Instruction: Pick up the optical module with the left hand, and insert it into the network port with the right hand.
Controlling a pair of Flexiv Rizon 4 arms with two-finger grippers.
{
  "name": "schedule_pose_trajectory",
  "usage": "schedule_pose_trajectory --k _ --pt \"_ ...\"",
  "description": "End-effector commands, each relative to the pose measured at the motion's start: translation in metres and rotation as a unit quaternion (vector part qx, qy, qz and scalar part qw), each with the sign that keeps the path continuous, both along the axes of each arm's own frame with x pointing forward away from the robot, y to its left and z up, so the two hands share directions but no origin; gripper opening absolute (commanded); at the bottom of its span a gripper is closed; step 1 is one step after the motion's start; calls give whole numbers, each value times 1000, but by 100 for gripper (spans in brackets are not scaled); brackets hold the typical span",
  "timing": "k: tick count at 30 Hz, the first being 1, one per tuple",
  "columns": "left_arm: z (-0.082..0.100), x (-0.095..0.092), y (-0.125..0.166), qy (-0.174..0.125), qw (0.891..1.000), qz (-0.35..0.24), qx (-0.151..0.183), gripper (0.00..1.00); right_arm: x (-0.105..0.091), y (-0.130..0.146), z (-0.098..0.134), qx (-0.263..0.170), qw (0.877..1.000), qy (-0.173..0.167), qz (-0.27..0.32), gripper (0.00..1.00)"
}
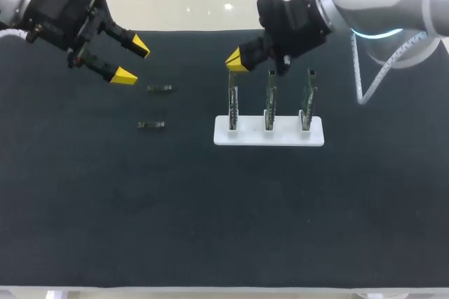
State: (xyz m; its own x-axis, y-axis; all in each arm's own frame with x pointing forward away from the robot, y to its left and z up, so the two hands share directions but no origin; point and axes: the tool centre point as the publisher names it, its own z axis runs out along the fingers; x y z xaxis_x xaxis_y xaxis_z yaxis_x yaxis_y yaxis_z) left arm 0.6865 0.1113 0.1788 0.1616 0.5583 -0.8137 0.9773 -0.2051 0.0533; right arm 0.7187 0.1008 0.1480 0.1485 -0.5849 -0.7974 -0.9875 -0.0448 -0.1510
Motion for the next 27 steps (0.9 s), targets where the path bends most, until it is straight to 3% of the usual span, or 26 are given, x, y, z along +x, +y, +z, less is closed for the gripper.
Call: schedule_pose_trajectory --k 1,6,17,27 --pt "0 0 0 0 1000 0 1 100 0 1 -9 0 1000 -1 1 0" --pt "0 0 0 0 1000 0 1 100 0 -1 -11 -2 1000 -2 0 0" --pt "0 0 0 0 1000 0 1 100 -1 -4 30 -15 1000 0 -14 0" --pt "0 0 0 0 1000 0 1 100 -3 -17 52 -37 999 4 -18 0"
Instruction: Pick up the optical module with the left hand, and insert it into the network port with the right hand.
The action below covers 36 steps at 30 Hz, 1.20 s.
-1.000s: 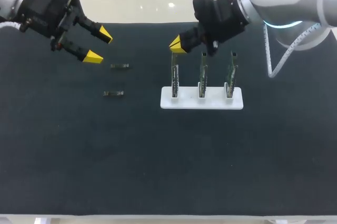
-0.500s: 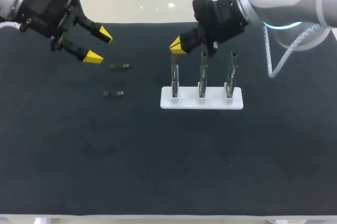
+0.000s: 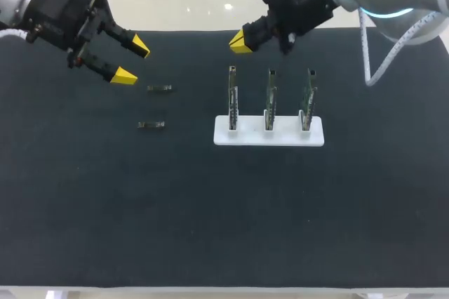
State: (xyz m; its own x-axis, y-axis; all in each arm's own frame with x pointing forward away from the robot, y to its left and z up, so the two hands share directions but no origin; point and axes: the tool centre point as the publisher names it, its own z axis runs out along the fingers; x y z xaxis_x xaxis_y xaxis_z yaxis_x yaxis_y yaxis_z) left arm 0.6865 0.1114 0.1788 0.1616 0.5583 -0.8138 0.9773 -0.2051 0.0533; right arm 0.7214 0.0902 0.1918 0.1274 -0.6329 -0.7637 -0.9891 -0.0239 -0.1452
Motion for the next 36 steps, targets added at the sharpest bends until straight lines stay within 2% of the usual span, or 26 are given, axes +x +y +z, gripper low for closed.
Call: schedule_pose_trajectory --k 1,18,25,30,31,32,36 --pt "0 0 0 0 1000 0 1 100 -5 -8 10 -9 1000 2 -3 0" --pt "0 0 0 0 1000 0 1 100 -16 -81 35 -40 999 24 5 0" --pt "0 0 0 0 1000 0 1 100 -21 -113 35 -32 999 29 2 0" --pt "0 0 0 0 1000 0 1 100 -23 -120 41 -22 999 43 -3 0" --pt "0 0 0 0 1000 0 1 100 -23 -120 41 -22 999 43 -3 41" --pt "0 0 0 0 1000 0 1 100 -23 -120 41 -22 999 43 -3 100" --pt "0 0 0 0 1000 0 1 100 -23 -120 41 -22 999 43 -3 100"
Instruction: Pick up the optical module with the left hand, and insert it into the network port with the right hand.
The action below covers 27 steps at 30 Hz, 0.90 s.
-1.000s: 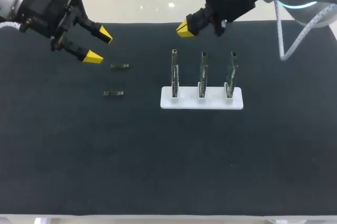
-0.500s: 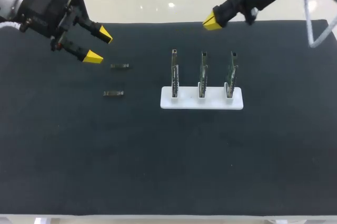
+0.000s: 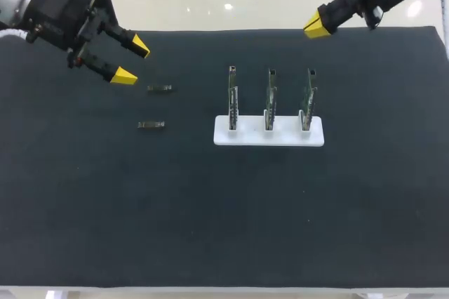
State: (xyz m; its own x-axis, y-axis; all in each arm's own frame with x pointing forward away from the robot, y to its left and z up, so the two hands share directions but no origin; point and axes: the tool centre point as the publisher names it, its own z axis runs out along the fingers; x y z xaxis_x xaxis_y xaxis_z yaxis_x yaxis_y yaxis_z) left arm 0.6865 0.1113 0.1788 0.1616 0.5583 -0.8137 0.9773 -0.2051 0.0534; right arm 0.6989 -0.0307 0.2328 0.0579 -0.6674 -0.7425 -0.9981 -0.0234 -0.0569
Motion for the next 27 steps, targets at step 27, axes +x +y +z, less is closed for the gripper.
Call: schedule_pose_trajectory --k 27 --pt "-9 1 12 2 1000 10 19 100 0 1 0 0 1000 0 0 100"
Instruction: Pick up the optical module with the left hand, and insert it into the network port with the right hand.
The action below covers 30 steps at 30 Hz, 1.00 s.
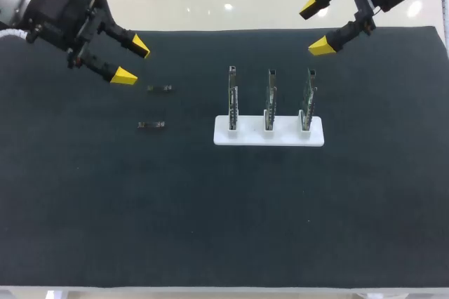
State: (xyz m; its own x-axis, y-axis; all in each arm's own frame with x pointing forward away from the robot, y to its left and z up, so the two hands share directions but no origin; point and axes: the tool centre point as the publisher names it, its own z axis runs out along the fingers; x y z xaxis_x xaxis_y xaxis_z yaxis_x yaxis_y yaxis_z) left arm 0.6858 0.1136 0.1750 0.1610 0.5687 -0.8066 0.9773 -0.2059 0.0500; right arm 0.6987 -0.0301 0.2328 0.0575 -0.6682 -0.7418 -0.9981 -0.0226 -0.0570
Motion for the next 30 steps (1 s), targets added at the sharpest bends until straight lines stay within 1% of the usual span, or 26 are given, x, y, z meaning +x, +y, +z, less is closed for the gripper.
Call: schedule_pose_trajectory --k 1,3,5,7,8,9,10,11,14,16,17,18,19,30 --pt "-8 2 15 -1 1000 13 19 100 0 0 0 1 1000 0 0 100" --pt "-16 6 21 -11 998 34 43 100 0 0 0 1 1000 0 0 100" --pt "-24 10 28 -10 996 45 76 100 0 0 0 1 1000 0 0 100" --pt "-33 13 32 -17 993 57 98 100 0 0 0 1 1000 0 0 100" --pt "-36 15 35 -18 991 67 115 100 0 0 0 1 1000 0 0 100" --pt "-41 18 38 -25 987 82 133 100 0 0 0 1 1000 0 0 100" --pt "-47 20 39 -20 985 87 150 100 0 0 0 1 1000 0 0 100" --pt "-52 22 41 -27 981 98 166 100 0 0 0 1 1000 0 0 100" --pt "-67 30 44 -24 967 129 220 100 0 0 0 1 1000 0 0 100" --pt "-78 35 44 6 956 135 261 100 0 0 0 1 1000 0 0 100" --pt "-81 36 44 26 954 126 272 100 0 0 0 1 1000 0 0 100" --pt "-83 36 44 35 954 116 276 100 0 0 0 1 1000 0 0 100" --pt "-83 37 44 38 957 109 268 100 0 0 0 1 1000 0 0 100" --pt "-83 37 44 38 957 109 268 100 0 0 0 1 1000 0 0 100"
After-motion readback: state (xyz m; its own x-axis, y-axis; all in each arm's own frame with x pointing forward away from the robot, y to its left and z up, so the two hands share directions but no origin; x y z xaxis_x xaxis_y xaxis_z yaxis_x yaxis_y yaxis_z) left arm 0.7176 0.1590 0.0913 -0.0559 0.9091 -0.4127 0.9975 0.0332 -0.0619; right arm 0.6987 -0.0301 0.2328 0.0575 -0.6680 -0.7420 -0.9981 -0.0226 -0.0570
